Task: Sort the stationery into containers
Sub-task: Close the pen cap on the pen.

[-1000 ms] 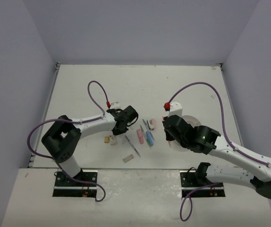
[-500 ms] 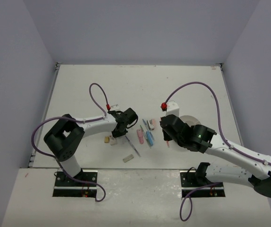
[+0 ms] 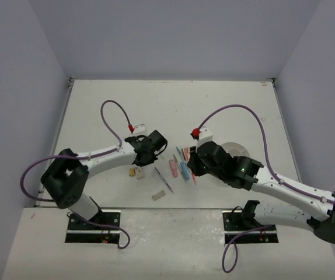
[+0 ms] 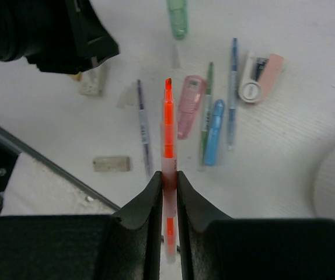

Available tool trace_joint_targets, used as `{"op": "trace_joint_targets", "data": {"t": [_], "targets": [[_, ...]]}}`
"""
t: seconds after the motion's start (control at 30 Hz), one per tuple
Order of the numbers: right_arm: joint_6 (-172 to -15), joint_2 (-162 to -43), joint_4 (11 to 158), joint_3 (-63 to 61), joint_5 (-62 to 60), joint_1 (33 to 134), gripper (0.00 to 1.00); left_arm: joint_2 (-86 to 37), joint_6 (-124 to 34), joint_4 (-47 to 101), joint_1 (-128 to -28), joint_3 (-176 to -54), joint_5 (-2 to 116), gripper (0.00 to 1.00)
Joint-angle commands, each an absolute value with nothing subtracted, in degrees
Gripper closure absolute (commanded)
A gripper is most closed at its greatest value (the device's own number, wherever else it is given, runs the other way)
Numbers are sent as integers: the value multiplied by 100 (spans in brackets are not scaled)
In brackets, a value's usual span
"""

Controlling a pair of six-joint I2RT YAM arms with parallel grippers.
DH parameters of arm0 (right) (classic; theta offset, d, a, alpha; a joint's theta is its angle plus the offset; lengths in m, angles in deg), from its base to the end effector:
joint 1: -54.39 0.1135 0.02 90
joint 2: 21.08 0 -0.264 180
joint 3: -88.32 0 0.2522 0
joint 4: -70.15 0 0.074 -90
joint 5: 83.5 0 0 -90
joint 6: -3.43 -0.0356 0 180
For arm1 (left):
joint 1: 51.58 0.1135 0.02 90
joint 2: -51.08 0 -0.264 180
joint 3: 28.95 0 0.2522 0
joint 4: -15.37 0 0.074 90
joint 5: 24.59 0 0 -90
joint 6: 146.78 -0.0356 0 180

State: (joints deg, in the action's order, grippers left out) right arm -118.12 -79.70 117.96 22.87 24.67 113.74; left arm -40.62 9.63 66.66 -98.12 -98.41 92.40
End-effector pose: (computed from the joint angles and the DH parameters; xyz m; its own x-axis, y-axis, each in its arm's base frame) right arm 0.1188 0.1787 0.2982 -0.6498 -0.1214 -0.7504 -0.4194 0.8806 0.2207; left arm 0.2121 -0.2003 0.1805 -0.7756 -0.3687 -0.5123 -0.3811 0.9206 -0.0857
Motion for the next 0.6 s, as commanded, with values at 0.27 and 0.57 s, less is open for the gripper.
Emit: {"op": "trace_joint_targets", "data": {"t": [0.27, 0.57], "targets": [[-12366, -7461, 7514, 3770, -518, 11383, 100, 444, -797, 905, -9834, -7608, 7236, 100], [-12384, -7272, 7114, 3738, -554, 11389, 100, 934, -672, -202, -9834, -7209, 6331, 100]]}}
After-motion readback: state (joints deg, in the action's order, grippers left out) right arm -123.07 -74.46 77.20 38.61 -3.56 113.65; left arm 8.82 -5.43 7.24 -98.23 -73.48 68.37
